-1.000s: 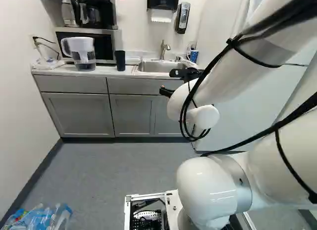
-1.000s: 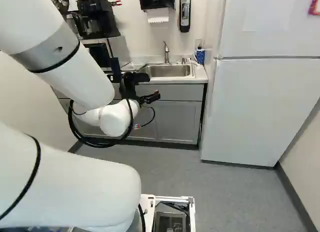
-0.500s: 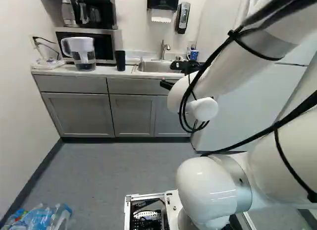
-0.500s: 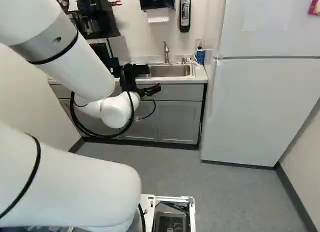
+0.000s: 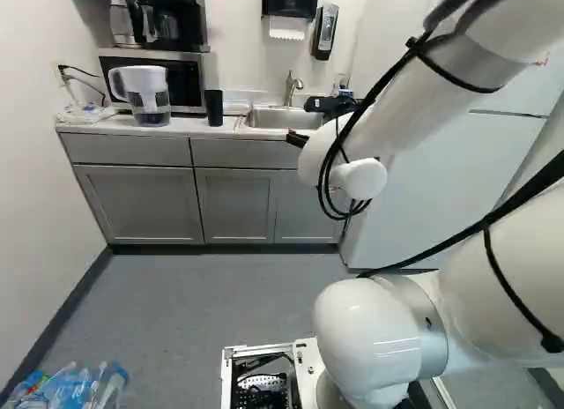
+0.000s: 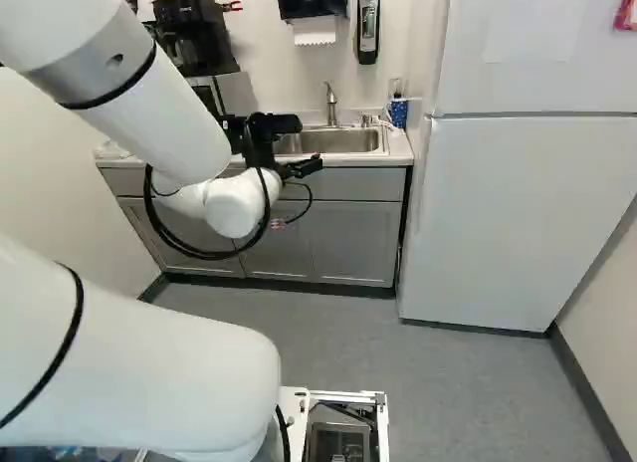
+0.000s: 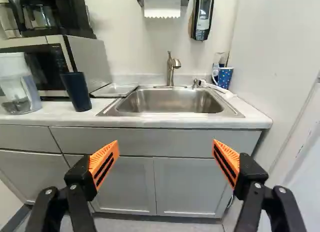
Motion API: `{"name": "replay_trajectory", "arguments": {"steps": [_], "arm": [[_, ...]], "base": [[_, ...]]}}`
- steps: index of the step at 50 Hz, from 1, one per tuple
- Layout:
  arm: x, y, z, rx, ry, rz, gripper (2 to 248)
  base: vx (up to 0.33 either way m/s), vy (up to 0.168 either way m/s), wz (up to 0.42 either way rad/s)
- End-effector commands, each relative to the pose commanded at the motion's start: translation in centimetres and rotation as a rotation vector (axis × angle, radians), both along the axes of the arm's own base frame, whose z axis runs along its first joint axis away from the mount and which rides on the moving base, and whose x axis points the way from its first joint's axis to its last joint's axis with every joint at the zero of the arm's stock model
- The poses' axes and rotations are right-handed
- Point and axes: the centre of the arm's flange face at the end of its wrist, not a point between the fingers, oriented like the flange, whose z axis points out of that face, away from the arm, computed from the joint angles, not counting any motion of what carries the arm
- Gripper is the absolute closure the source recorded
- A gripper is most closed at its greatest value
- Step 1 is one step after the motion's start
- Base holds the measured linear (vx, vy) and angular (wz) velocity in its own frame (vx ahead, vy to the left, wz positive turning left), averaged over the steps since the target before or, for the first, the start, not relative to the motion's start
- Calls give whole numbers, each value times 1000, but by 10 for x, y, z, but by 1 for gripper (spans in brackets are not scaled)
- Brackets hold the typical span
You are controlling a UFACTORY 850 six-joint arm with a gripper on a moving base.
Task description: Rinse the cup and place it in the tray
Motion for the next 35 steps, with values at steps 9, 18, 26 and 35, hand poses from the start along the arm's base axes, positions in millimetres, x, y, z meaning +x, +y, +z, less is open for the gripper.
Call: {"name": "replay_trajectory", "arguments": {"steps": [9,18,26,35], "arm": [[7,-2,7,0,7,-4,3],[15,-3,15,0,16,-8,3],[21,-5,21,1,25,-12,3],[28,-6,29,1,34,-16,3]], "base": [[0,0,0],[0,0,0],[0,0,0],[0,0,0]]}}
